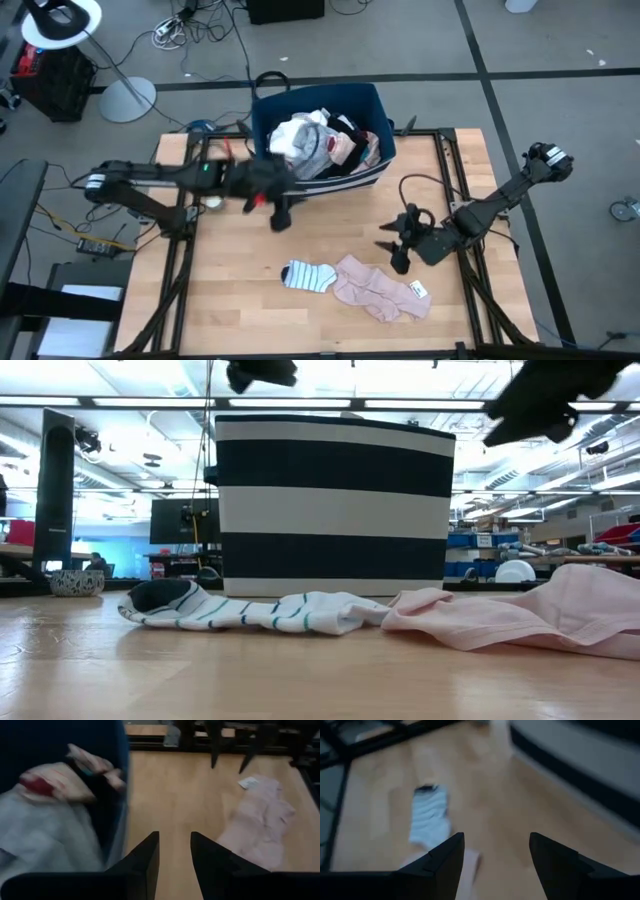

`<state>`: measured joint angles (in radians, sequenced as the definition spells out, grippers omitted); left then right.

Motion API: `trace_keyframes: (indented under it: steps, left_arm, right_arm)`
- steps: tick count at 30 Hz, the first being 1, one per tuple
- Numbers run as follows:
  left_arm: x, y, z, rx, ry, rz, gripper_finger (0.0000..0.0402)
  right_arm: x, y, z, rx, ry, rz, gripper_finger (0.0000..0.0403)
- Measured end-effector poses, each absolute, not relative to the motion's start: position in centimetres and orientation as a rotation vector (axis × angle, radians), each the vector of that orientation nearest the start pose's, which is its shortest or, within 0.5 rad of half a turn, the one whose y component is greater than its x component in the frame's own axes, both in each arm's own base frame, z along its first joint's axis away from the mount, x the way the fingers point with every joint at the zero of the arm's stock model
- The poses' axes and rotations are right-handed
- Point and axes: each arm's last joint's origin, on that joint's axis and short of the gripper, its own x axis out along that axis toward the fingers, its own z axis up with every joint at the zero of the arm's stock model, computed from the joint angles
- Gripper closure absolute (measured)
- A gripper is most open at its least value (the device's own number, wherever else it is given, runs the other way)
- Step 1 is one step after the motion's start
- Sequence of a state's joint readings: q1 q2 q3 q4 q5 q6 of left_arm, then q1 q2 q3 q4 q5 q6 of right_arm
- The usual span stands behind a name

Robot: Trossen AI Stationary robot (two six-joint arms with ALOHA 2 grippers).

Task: Sort clothes
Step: Put the light pink underwear into the blue laundry bin

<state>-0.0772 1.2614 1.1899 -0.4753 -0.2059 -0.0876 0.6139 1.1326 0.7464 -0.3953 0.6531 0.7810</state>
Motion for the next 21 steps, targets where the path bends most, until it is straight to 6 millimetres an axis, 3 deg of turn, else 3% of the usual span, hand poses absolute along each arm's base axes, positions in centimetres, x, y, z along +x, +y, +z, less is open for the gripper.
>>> trace_keyframes:
  steps: [9, 21]
  left_arm:
    - [23.3, -5.6, 31.3, -0.072, 0.45, 0.134, 0.0285]
    - [22.2, -8.2, 27.1, -0.113, 0.405, 0.151, 0.0285]
  right_arm:
    - [20.8, 14.0, 19.1, 0.285, 0.817, -0.223, 0.0192]
    - [22.8, 15.9, 14.1, 0.363, 0.971, -0.182, 0.0223]
